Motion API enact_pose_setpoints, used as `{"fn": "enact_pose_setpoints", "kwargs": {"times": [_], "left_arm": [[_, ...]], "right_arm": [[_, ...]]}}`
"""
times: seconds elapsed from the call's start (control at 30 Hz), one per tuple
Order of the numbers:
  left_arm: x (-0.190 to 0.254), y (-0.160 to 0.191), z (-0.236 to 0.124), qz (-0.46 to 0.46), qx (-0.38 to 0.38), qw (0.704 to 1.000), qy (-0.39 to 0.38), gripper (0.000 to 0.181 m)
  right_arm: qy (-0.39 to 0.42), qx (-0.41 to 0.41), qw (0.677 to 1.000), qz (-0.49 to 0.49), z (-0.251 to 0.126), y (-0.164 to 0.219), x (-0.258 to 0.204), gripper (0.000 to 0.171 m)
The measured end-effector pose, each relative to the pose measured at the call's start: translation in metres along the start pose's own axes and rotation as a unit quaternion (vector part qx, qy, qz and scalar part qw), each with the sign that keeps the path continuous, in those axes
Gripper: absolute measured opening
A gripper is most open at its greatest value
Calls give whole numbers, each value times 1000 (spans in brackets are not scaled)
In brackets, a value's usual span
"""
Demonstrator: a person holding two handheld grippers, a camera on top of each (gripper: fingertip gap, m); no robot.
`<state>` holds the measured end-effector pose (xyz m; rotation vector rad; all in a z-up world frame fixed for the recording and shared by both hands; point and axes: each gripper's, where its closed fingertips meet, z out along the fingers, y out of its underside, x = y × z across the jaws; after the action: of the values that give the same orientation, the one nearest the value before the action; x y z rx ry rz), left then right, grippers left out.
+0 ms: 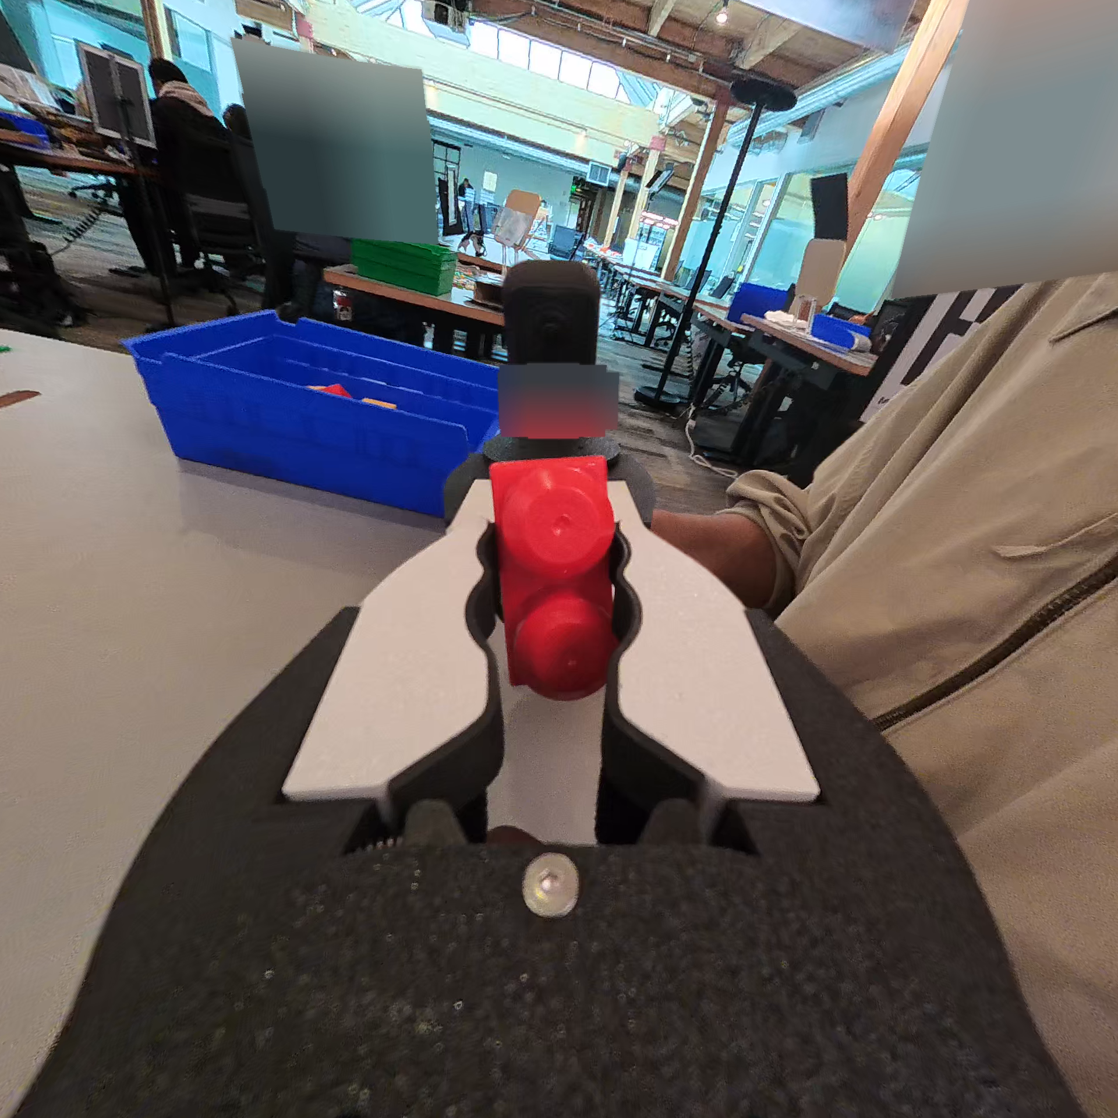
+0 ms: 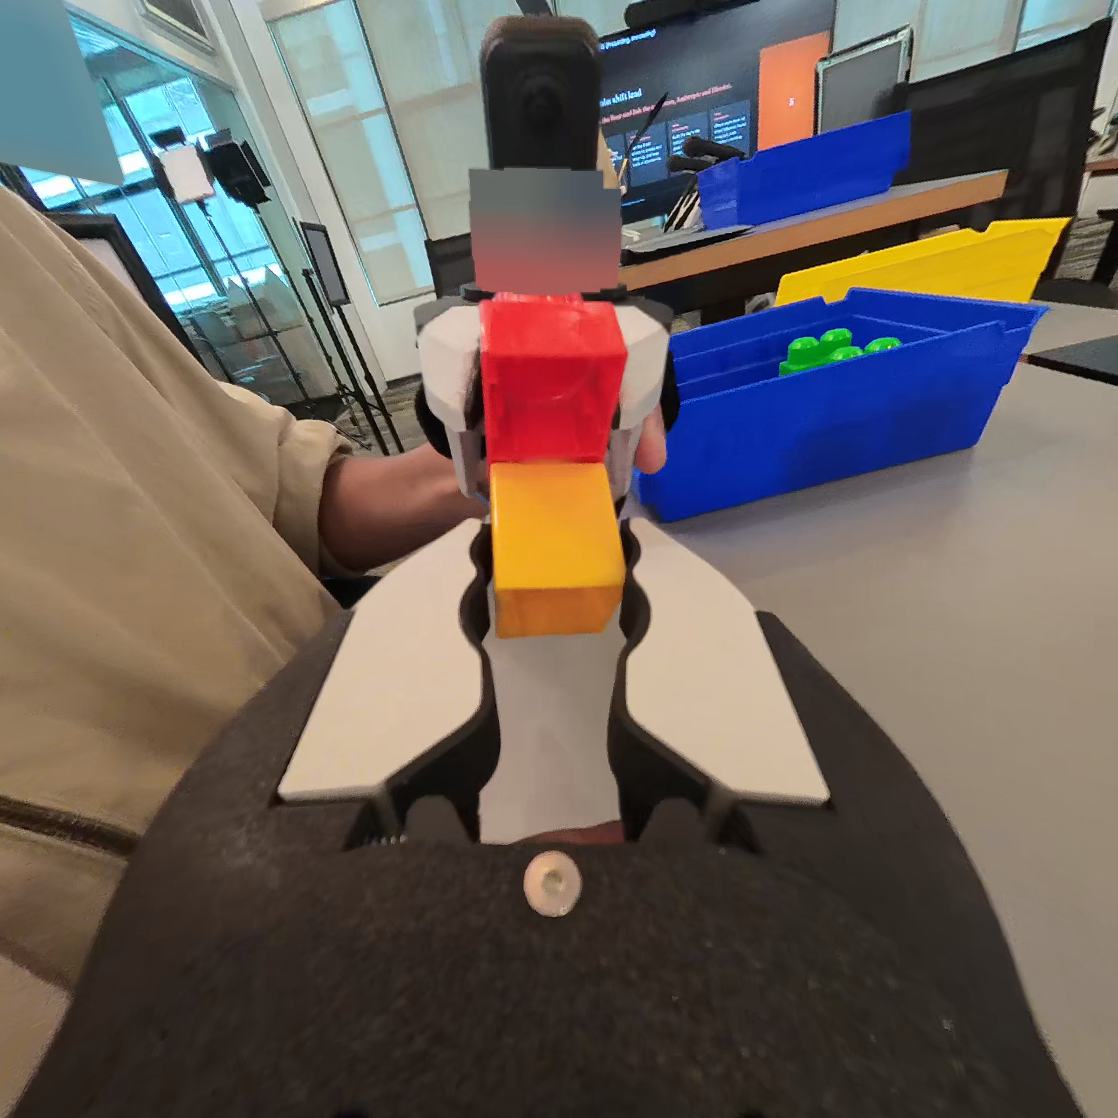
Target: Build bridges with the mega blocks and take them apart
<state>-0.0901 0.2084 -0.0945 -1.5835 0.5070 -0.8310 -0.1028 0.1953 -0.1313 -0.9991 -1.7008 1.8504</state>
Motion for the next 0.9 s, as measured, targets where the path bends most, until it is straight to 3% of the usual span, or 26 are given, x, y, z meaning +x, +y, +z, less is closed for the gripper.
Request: {"fn": "enact_pose_setpoints", "kwargs": {"times": [0.33, 0.43, 0.67, 0.83, 0.9], "left_arm": [[7, 22, 5, 23, -44, 999, -9, 34], [10, 7, -14, 2, 3, 1000, -1, 34], [-21, 30, -65, 38, -47, 977, -207, 34], [-45, 67, -89, 54, -83, 916, -389, 34], [-48, 81, -95, 39, -84, 896, -434, 34]], "right_arm": [[-16, -19, 1000, 5, -19, 18, -9, 36], [4, -3, 1000, 23, -41, 20, -3, 36], [221, -57, 973, -28, -102, 34, 17, 37], [434, -78, 895, -60, -132, 51, 32, 37], [482, -62, 873, -48, -137, 59, 31, 37]]}}
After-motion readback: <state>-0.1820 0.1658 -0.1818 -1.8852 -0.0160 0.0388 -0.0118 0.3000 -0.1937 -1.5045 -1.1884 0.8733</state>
